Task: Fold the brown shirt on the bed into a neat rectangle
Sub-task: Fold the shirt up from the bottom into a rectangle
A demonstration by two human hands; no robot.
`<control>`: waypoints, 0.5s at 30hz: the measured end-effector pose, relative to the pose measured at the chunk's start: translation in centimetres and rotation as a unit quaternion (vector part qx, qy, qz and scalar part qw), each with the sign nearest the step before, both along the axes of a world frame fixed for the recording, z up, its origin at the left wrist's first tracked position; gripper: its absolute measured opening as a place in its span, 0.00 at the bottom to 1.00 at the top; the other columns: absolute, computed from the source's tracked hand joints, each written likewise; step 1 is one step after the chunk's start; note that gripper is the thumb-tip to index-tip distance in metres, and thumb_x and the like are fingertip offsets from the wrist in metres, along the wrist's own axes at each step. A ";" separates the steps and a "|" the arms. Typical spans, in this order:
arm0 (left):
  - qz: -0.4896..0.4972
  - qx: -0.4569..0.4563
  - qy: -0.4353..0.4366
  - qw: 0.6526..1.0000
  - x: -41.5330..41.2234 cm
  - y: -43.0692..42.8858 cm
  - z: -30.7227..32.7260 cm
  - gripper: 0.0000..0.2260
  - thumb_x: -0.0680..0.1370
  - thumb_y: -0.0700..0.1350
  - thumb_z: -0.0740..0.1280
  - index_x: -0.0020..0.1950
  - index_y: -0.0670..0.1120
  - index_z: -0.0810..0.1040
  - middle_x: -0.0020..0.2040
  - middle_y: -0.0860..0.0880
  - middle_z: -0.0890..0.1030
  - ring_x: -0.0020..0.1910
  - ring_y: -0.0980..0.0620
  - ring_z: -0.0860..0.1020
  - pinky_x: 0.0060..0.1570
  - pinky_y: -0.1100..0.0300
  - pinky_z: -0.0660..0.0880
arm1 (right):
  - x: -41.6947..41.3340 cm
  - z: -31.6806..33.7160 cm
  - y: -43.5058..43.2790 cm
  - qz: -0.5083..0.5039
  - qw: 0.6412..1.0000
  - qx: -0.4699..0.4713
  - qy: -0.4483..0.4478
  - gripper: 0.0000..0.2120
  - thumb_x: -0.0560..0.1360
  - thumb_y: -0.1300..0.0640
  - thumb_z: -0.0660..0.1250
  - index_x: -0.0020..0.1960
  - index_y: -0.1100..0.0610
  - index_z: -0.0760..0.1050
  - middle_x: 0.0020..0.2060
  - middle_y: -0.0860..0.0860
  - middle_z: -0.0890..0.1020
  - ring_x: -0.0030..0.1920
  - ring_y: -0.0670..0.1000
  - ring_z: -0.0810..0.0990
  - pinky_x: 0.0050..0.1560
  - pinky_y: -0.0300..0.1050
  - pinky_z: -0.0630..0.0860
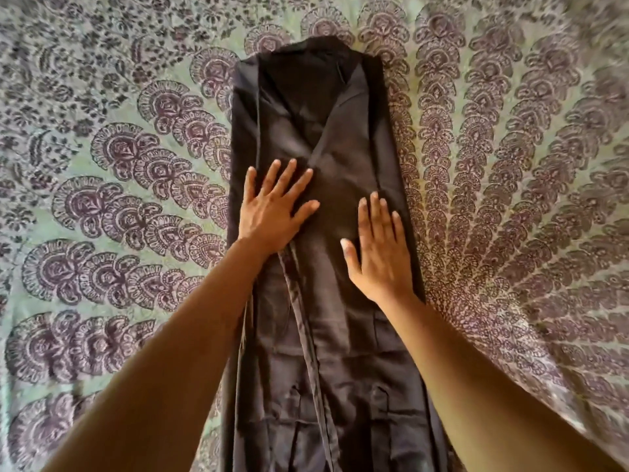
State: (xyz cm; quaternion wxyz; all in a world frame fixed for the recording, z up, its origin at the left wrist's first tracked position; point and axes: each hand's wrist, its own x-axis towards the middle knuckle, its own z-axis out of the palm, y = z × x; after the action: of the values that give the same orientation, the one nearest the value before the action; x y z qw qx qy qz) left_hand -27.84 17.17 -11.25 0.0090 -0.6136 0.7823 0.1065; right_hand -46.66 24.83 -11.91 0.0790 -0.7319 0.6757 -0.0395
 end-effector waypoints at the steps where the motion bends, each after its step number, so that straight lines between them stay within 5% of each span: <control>1: 0.022 -0.011 0.011 1.000 -0.2 -0.1 0.3 0.27 0.78 0.63 0.46 0.75 0.56 0.56 0.77 0.51 0.53 0.76 0.50 0.49 0.72 0.46 0.38 | 0.0 0.0 0.0 -0.001 1.000 0.006 0.002 0.32 0.77 0.45 0.49 0.74 0.64 0.55 0.74 0.62 0.57 0.74 0.58 0.57 0.73 0.54 0.53; 3: 0.023 -0.042 0.054 0.997 -1.2 -0.4 1.1 0.25 0.79 0.60 0.46 0.75 0.55 0.58 0.77 0.50 0.54 0.76 0.50 0.51 0.72 0.46 0.41 | 0.0 0.2 -0.1 -0.004 1.000 0.017 0.006 0.32 0.77 0.45 0.50 0.74 0.64 0.54 0.73 0.63 0.57 0.74 0.59 0.56 0.73 0.55 0.53; 8: -0.271 -0.015 -0.006 0.962 -4.4 -3.1 0.4 0.26 0.79 0.57 0.43 0.76 0.50 0.54 0.77 0.48 0.56 0.75 0.49 0.55 0.72 0.49 0.45 | 0.2 0.6 -0.1 -0.010 0.999 0.034 0.012 0.33 0.76 0.45 0.50 0.74 0.65 0.54 0.73 0.63 0.57 0.74 0.59 0.56 0.72 0.54 0.54; 15: -0.267 -0.023 -0.083 0.960 -5.3 -12.5 0.3 0.31 0.75 0.58 0.35 0.77 0.51 0.47 0.78 0.50 0.50 0.76 0.52 0.52 0.72 0.48 0.45 | 0.0 0.5 -0.2 -0.007 1.000 0.030 0.006 0.33 0.77 0.45 0.50 0.75 0.64 0.52 0.74 0.63 0.54 0.75 0.59 0.53 0.74 0.52 0.51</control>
State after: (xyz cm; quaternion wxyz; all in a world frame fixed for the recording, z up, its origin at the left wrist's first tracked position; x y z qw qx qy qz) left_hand -33.13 4.64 -10.98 0.0876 -0.3891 0.9165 0.0311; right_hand -46.61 24.62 -11.45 0.0965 -0.7250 0.6818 -0.0152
